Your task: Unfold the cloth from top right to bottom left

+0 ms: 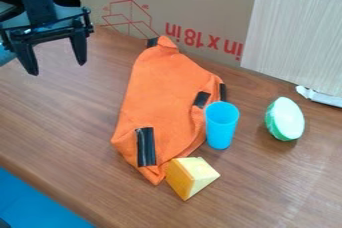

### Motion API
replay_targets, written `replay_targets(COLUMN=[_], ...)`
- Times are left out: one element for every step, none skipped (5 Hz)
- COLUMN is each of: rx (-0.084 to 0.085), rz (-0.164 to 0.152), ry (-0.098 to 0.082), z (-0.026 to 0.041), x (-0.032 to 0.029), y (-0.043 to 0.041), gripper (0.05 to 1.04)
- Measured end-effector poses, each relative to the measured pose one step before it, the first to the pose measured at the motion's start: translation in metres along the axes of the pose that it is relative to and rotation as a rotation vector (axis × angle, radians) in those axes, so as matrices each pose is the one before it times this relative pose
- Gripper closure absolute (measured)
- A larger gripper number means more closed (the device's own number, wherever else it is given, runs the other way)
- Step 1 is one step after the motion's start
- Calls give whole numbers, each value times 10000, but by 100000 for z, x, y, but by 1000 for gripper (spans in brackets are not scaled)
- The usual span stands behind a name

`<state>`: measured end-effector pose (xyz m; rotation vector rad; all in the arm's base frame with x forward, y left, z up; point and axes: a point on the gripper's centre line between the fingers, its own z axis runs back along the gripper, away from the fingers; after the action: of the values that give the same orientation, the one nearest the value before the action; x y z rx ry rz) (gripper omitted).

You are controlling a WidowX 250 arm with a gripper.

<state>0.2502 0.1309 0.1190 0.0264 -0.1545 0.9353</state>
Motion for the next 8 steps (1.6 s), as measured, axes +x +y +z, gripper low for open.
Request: replay_targets(rx=[130, 55, 141, -43, -177, -41, -307, -405], rz=[39, -255, -140, -251, -345, -239, -43, -164], ry=[260, 0, 75, -119, -645, -332, 115, 222], z=[-783, -558, -1103, -686, -436, 65, -390, -288], x=[-227, -518, -597, -386, -579, 235, 345, 242], y=[44, -1403, -1510, -2179, -3164, -2237, -2227, -1835], gripper=[83, 83, 83, 83, 83, 83, 83, 83])
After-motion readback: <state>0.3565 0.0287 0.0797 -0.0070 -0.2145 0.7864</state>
